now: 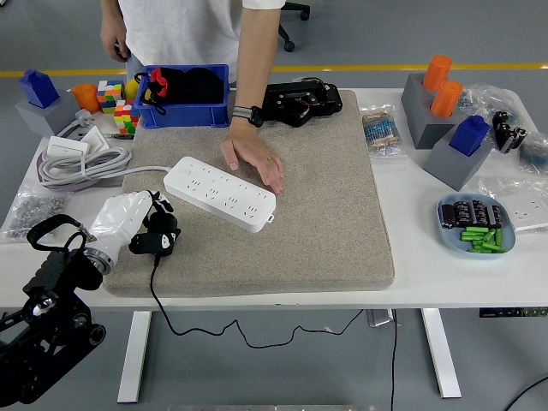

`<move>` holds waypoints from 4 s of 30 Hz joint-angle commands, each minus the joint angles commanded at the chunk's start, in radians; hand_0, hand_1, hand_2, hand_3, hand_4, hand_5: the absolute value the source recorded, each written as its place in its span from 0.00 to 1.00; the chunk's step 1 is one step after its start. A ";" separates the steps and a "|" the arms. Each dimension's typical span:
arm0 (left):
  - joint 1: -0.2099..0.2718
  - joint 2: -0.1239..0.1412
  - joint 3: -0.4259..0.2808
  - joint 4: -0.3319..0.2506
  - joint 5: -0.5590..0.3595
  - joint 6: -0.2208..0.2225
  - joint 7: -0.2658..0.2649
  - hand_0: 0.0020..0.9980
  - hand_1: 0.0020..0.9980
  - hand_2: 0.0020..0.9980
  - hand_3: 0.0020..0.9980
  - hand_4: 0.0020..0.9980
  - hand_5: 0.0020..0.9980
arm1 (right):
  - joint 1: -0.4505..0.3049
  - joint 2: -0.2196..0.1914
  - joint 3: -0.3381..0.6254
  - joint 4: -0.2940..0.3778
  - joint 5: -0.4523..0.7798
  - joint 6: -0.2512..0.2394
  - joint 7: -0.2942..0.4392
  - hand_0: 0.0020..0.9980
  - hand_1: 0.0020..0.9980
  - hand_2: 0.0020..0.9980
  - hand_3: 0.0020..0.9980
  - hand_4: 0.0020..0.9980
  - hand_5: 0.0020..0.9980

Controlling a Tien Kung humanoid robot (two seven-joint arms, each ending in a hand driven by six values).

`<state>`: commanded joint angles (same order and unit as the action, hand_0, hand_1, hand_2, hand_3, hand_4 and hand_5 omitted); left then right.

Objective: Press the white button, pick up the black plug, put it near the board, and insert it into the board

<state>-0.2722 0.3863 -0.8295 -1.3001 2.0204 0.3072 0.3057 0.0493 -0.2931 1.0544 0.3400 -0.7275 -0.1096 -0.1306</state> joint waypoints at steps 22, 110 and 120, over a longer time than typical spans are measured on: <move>0.001 -0.008 -0.017 0.018 0.000 0.058 -0.066 0.15 0.25 0.30 0.38 0.53 0.00 | -0.005 0.006 0.005 -0.001 0.003 -0.006 0.010 0.71 0.63 0.64 0.60 0.65 0.36; -0.006 -0.023 0.059 -0.038 0.053 0.049 0.108 0.28 0.52 0.54 0.63 0.88 0.02 | -0.008 0.006 -0.005 -0.001 0.007 -0.007 0.013 0.70 0.62 0.63 0.60 0.64 0.35; -0.013 -0.025 0.057 -0.017 0.047 0.046 0.107 0.24 0.34 0.37 0.52 0.68 0.00 | -0.010 0.007 -0.005 -0.001 0.008 -0.008 0.015 0.70 0.62 0.63 0.60 0.64 0.35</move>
<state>-0.2856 0.3608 -0.7728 -1.3175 2.0672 0.3537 0.4123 0.0395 -0.2863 1.0495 0.3386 -0.7193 -0.1178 -0.1161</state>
